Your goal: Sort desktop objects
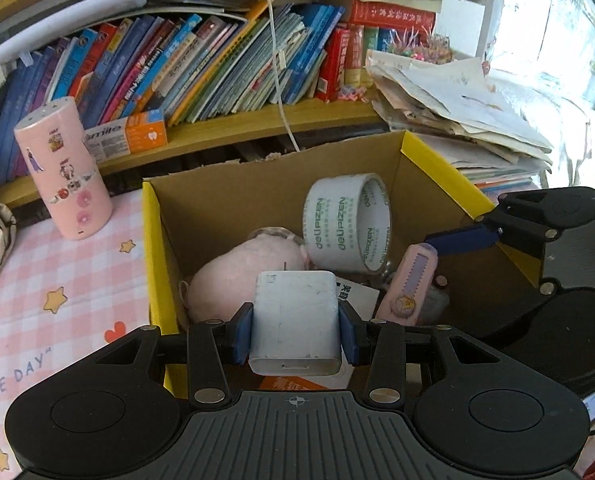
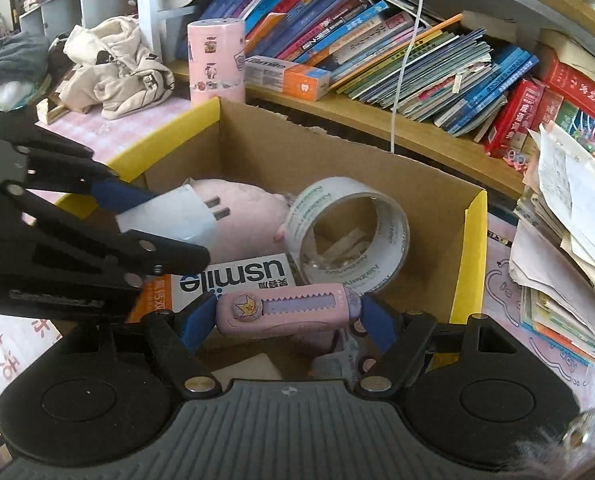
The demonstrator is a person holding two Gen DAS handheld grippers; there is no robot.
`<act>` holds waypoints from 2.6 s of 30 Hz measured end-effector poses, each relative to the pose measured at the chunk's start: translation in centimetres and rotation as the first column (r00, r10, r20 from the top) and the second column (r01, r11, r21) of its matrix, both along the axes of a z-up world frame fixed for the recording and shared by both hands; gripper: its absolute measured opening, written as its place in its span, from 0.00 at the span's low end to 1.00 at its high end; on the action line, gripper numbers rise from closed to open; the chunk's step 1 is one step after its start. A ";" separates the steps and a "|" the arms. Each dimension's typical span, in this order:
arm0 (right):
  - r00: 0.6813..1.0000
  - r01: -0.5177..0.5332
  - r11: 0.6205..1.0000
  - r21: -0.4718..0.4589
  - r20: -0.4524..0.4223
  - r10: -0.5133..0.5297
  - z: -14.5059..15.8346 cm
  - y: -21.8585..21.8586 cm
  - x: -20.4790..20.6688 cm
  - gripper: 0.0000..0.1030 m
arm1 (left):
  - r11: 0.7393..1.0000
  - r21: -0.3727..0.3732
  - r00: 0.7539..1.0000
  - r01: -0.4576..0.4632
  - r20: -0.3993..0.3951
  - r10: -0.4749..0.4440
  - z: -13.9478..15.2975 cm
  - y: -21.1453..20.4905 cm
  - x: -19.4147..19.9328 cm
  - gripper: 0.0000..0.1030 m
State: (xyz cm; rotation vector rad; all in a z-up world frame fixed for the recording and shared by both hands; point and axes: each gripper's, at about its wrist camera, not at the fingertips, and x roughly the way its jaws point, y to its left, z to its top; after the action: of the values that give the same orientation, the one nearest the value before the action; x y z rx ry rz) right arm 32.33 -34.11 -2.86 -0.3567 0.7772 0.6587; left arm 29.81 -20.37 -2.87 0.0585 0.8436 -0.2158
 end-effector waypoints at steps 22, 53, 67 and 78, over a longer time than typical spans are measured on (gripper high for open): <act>0.998 0.059 0.997 0.054 0.034 -0.061 1.5 -0.9 -0.4 0.84 | 0.991 -0.067 0.972 -0.119 0.194 0.130 3.5 1.7 -4.1 0.87; 0.920 0.358 0.924 0.133 0.118 -0.374 2.9 -2.6 -15.1 0.95 | 0.963 -0.015 0.937 -0.269 0.226 0.265 3.2 7.2 -19.6 0.97; 0.881 0.469 0.873 0.132 0.000 -0.473 0.5 -0.1 -21.9 0.95 | 0.948 -0.002 0.931 -0.318 0.187 0.313 2.1 10.1 -24.5 0.98; 0.896 0.437 0.895 0.096 0.040 -0.442 0.5 3.3 -24.1 1.00 | 0.955 -0.013 0.941 -0.295 0.168 0.293 1.6 12.0 -26.3 1.00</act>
State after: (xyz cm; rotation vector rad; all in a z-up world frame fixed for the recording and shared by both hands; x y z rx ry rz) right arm 8.27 -30.78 -2.33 -0.1129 0.7367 0.2502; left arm 3.52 -8.38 -1.26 -0.0380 0.6748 0.0757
